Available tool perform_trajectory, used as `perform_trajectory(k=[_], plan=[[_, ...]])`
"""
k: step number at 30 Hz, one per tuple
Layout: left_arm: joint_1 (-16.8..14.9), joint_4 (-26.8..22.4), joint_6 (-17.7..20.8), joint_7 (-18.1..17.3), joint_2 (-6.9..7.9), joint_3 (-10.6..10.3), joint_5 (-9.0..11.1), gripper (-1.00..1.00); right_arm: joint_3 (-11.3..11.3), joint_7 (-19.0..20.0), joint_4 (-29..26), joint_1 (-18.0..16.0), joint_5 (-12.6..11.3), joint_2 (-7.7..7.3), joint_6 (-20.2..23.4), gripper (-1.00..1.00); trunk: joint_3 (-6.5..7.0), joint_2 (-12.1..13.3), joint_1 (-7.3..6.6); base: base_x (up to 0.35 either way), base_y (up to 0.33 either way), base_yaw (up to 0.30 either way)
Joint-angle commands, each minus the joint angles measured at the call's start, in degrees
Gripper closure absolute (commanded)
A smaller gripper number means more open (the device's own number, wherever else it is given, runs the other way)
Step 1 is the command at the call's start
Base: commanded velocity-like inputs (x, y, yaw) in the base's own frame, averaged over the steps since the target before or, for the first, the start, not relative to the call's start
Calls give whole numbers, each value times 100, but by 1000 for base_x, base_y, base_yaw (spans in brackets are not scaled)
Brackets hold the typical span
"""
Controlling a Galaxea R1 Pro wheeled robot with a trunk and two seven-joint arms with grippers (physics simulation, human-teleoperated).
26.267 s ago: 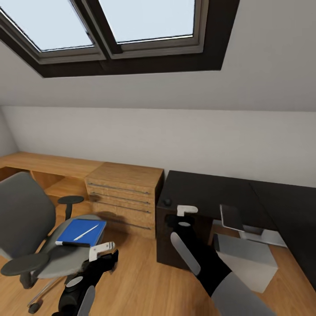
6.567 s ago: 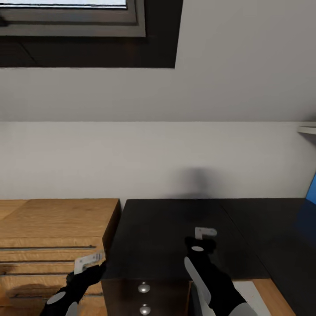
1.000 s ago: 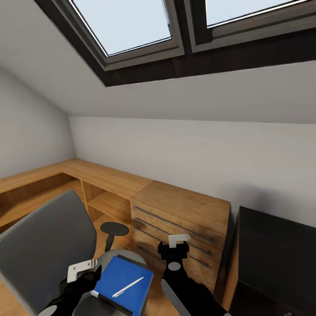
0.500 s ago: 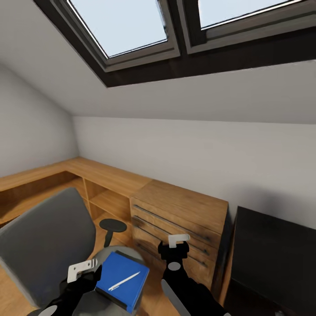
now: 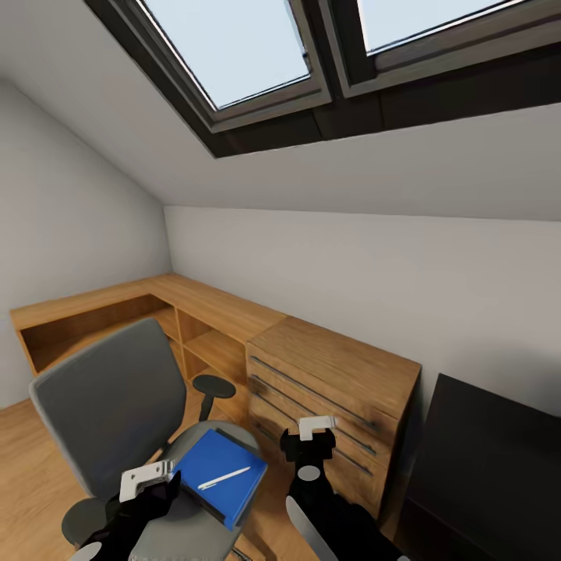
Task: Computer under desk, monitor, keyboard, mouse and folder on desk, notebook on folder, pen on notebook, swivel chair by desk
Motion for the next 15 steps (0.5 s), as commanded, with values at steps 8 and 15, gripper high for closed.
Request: perform_trajectory(k=[8,15], plan=[[0,-11,16,44,2,-5,60,-100,121,-43,8,-7,-26,-3,33,-100,-6,-4,0,-9,-43,277],[0,-11,18,44,2,-5,60,-100,213,-41,17,-7,-26,3,33,-100,-17,-4,0,-2,-7,277]])
